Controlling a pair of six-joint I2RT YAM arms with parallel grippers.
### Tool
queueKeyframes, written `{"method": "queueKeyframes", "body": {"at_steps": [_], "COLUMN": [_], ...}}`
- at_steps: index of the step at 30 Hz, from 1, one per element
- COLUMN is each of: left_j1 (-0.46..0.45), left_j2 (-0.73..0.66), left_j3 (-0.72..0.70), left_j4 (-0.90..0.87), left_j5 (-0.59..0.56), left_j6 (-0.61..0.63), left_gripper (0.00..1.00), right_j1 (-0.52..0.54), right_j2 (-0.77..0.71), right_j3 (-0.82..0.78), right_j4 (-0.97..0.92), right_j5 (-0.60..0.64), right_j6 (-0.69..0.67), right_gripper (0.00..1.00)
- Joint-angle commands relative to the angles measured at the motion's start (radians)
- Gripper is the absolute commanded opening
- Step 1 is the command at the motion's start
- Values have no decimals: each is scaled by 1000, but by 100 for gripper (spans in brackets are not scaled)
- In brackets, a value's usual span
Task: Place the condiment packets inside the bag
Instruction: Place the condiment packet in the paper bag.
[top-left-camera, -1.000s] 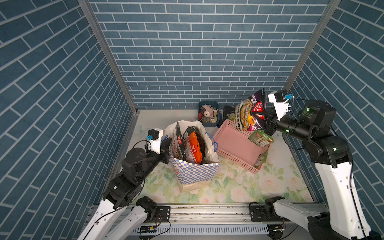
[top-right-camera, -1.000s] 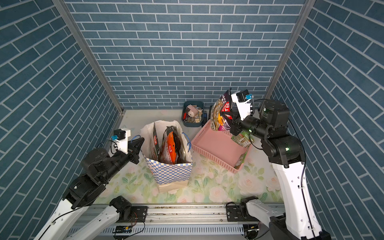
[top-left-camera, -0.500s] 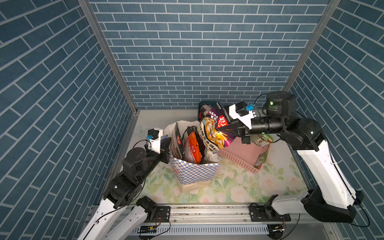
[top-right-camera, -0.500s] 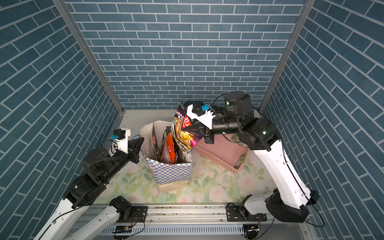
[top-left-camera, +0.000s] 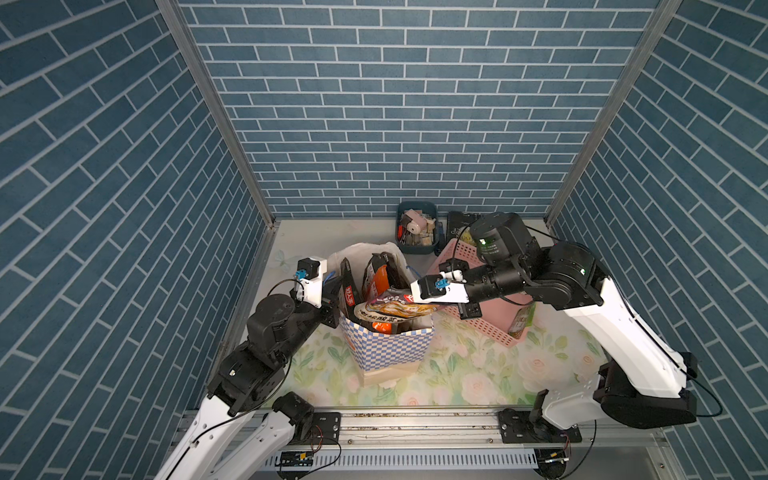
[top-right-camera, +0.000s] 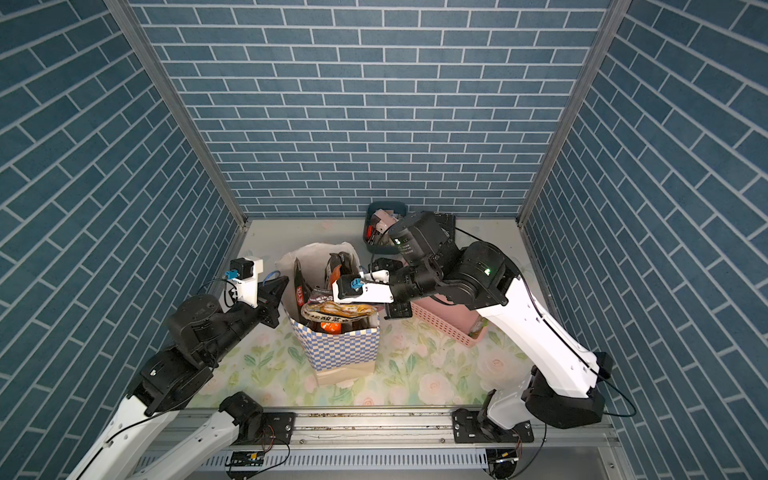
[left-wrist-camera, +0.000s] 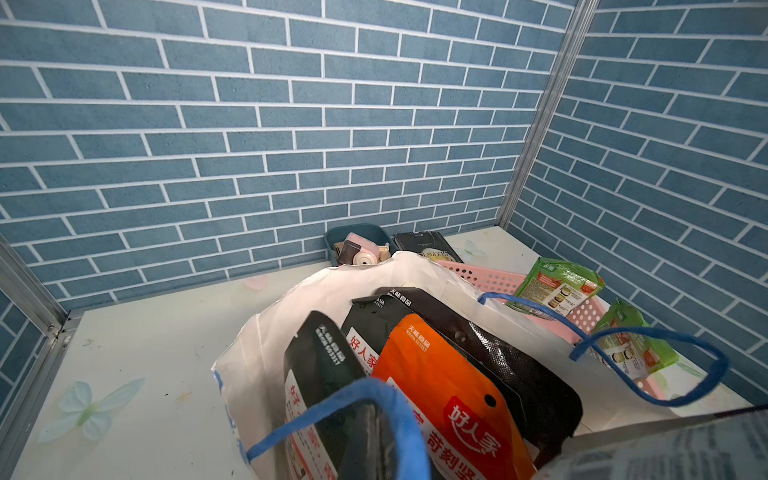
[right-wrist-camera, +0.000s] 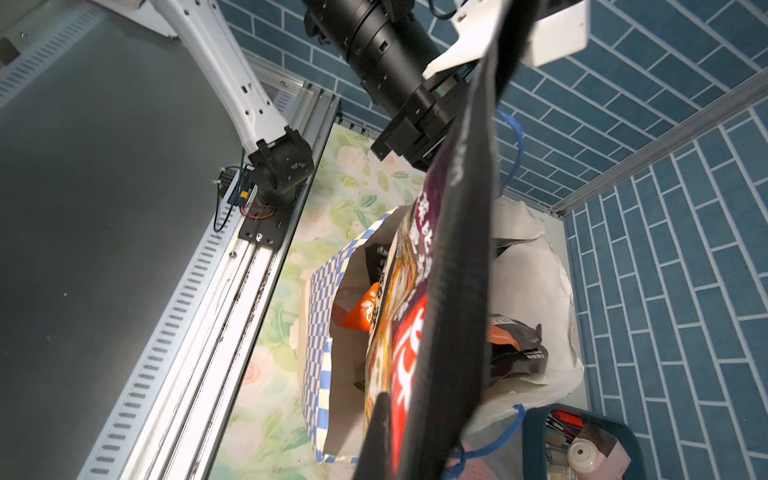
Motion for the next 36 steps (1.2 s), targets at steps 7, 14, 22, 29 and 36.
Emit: {"method": "queueKeyframes", "body": {"at_steps": [7,14,22,29,36], "left_j1": [6,5,5,6,6], "left_j2": [-24,7,36,20,9], "left_j3": [-5,-9,18,8,0], "left_j4": [88,147,213,202,196], "left_j5": [-67,-70,-28,32,20], "left_j6": [11,33,53,71,73], "left_gripper": [0,0,0,0,0], "right_j1": [61,70,73,109,112], "right_j2": [39,65,138,199,133], "right_j3": [106,56,95,101,69], "right_j4": [-128,-129,-127,-118,-50], "right_j5": [23,135,113,142,198], "right_j6": [-71,32,-55,-67,-8], "right_gripper": [0,0,1,22,45]}}
